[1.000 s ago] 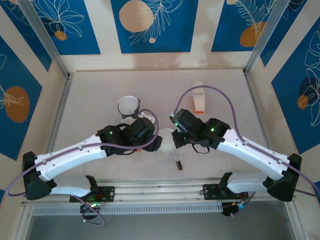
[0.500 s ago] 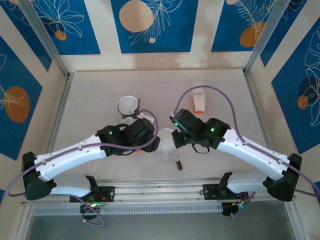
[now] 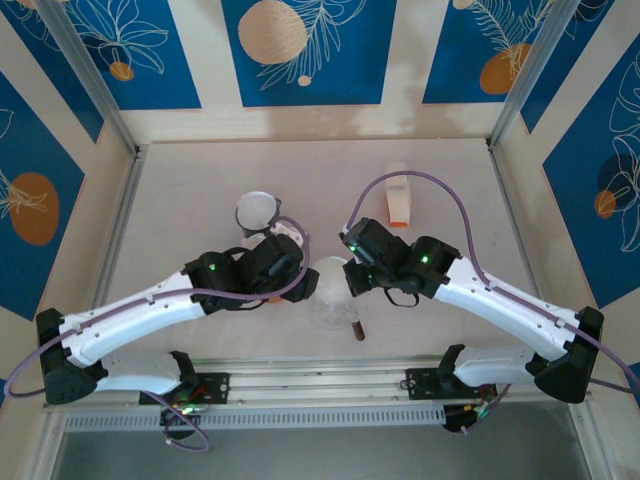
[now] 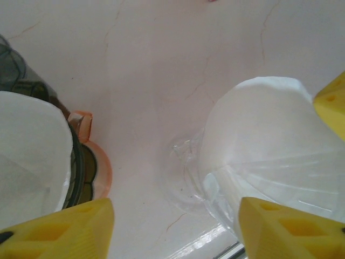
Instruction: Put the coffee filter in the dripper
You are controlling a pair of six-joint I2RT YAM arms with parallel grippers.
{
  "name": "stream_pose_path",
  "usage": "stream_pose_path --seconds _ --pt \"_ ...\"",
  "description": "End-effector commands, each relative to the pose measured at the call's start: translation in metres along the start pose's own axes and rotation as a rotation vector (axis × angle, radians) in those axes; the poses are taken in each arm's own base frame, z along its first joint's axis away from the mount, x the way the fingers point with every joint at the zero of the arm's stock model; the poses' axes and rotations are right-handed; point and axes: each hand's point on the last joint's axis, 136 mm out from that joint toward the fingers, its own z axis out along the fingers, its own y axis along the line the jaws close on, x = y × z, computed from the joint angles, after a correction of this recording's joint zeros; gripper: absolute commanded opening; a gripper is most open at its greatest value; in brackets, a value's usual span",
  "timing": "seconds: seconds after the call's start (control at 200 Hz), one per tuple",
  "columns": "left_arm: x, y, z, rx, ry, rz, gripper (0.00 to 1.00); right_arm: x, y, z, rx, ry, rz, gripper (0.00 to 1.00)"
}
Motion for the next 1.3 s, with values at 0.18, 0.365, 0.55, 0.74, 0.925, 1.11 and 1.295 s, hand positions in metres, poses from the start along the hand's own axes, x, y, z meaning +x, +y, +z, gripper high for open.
stream_pose_path --seconds 0.18,0.365,0.55,0.74,0.925,1.11,1.295 --pt "-0.005 -0.016 0.001 0.062 -0.003 -0.011 0.47 0.001 0.002 -0.002 0.001 0.006 0.002 0.02" --pt "-0.001 -0.018 0.005 0.077 0.019 -0.024 0.49 0.001 0.001 -0.002 0.002 0.006 0.001 0.02" --pt "0.005 -0.021 0.009 0.090 0.041 -0.037 0.39 0.002 0.000 -0.001 0.006 0.008 0.003 0.02" --pt "0.008 -0.021 0.011 0.091 0.054 -0.039 0.29 0.001 0.000 -0.002 0.007 0.004 0.002 0.02" --pt "0.010 -0.024 0.015 0.101 0.062 -0.042 0.12 0.001 0.000 -0.001 0.006 0.004 0.005 0.02" --pt "0.015 -0.025 0.022 0.102 0.078 -0.045 0.06 0.003 0.000 0.000 0.006 0.010 0.006 0.02" --pt "0.018 -0.022 0.023 0.088 0.082 -0.046 0.02 0.003 0.001 0.001 0.004 0.013 0.005 0.02"
